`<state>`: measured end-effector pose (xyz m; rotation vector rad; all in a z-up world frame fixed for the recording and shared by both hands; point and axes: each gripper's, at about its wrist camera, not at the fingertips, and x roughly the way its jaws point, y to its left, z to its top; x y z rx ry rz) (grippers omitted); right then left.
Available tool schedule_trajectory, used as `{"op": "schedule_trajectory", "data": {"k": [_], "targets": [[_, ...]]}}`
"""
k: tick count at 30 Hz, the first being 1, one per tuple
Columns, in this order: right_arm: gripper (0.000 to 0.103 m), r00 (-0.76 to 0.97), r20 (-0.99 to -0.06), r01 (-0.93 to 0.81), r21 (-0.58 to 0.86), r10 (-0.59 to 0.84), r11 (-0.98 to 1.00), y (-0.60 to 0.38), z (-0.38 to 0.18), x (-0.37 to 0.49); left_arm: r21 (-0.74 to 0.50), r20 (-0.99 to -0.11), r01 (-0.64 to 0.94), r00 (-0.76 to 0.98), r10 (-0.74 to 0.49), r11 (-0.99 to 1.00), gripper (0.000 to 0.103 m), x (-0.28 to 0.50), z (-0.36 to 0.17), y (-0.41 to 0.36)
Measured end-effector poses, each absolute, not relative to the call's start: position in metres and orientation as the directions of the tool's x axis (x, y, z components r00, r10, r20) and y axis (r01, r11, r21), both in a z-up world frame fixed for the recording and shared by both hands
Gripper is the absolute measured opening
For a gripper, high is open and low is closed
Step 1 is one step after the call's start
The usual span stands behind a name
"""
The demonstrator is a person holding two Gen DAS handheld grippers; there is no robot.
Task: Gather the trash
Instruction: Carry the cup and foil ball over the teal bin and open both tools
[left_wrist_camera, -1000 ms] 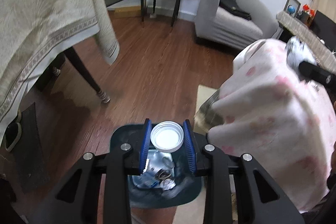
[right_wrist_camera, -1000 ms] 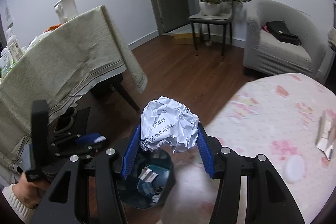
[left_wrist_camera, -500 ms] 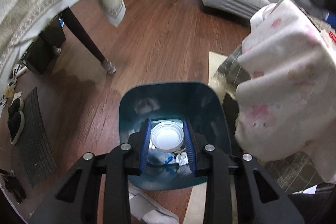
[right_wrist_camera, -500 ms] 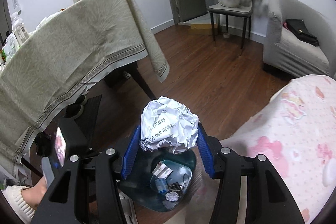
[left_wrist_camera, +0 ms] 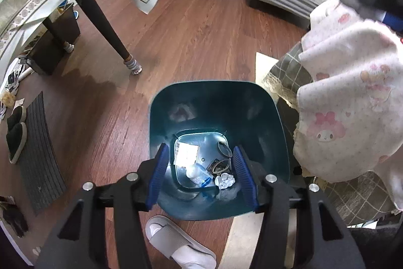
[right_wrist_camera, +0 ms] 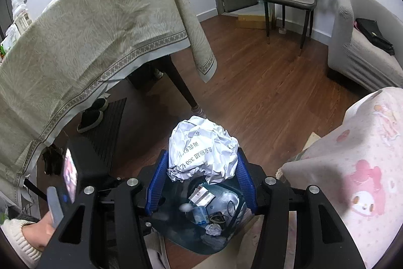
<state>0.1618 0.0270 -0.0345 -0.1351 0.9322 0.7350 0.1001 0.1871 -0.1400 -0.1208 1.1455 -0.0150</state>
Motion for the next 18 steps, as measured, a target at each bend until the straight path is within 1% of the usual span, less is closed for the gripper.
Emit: {"op": "schedule_trajectory", "data": {"k": [8,12,18], "targets": [[0.054,0.337,-0.807,-0.636,0.185,0.485,0.749,0.043,-0.058,0.162,-0.115,-0.879,-0.063,0.471,-0.072,0.991,0.065,0.093,-0.119,0.200],[0.054,0.315,-0.823,-0.630,0.192,0.472,0.753,0.047,-0.070,0.164,-0.122,-0.864,-0.081,0.499,-0.066,0.989,0.065,0.090,-0.106,0.209],[0.054,0.259,-0.861,-0.628,0.194,0.437,0.754,0.056,-0.096,0.164,-0.145,-0.829,-0.084,0.554,-0.075,0.986,0.060,0.086,-0.082,0.217]]}}
